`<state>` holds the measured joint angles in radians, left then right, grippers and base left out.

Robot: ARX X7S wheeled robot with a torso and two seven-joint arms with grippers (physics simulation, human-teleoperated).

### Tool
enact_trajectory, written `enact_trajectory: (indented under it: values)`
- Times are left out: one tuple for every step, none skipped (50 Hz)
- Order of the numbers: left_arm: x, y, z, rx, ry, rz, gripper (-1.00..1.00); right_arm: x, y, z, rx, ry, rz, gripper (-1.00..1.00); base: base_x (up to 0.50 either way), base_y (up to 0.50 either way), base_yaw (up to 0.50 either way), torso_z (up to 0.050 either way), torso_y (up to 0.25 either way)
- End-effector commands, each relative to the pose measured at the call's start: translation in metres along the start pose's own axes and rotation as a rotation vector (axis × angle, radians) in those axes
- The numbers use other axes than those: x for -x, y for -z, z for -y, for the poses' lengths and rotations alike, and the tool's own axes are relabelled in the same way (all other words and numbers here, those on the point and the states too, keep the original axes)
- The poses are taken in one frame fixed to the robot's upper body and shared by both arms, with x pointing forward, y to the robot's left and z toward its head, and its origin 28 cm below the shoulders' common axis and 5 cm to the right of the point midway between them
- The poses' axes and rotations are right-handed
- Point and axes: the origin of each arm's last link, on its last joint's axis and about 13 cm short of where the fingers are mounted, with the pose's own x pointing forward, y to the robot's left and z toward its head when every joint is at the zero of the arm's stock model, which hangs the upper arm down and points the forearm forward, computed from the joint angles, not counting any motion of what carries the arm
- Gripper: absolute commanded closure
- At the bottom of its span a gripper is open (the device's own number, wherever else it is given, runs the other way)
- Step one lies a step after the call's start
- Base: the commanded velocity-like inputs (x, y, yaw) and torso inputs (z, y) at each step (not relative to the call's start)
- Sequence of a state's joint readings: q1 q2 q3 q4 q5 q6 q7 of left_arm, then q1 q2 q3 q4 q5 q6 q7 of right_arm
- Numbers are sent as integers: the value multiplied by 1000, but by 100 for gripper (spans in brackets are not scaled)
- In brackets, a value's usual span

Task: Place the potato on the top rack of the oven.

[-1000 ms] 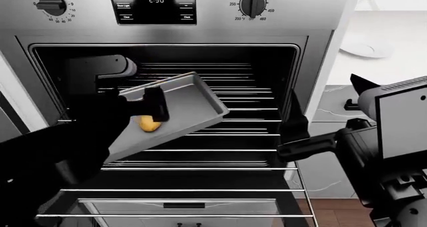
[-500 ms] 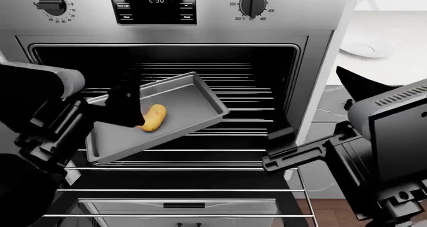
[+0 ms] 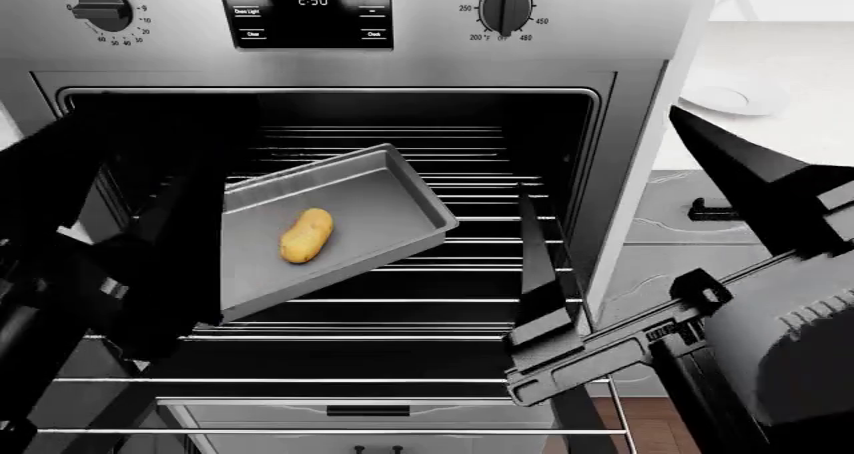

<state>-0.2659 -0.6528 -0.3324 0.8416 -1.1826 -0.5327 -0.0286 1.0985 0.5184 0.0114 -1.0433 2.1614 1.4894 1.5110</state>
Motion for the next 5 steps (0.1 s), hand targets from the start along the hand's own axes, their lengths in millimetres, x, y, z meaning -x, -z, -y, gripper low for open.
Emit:
enact_trajectory:
  values:
    - [13,-7,3,44,68,100,-100,1,-5,3,75,-10,89,-100,0,0,0,0,0]
    - [13,-7,4,46,74,108,-100,0,-5,3,74,-9,93,-100,0,0,0,0,0]
    - [14,-8,4,47,77,110,-100,0,-5,4,76,-8,92,-100,0,0,0,0,0]
    - [14,-8,4,42,80,117,-100,0,-6,5,84,-8,101,-100,0,0,0,0,0]
    - [14,-7,4,48,84,118,-100,0,-6,5,87,-6,99,-100,0,0,0,0,0]
